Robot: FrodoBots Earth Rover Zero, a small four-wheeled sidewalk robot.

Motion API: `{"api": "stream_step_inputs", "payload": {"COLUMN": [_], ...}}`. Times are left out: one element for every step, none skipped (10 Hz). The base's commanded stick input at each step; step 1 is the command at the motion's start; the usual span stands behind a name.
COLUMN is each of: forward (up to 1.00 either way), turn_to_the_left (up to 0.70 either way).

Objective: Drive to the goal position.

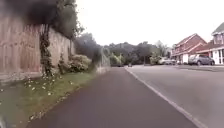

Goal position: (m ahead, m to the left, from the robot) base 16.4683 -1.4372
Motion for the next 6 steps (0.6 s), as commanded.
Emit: {"api": "stream_step_inputs", "payload": {"forward": [1.0,1.0,1.0,1.0,1.0,1.0], "turn_to_the_left": [0.0,0.0,0.0,0.0,0.0,0.0]}}
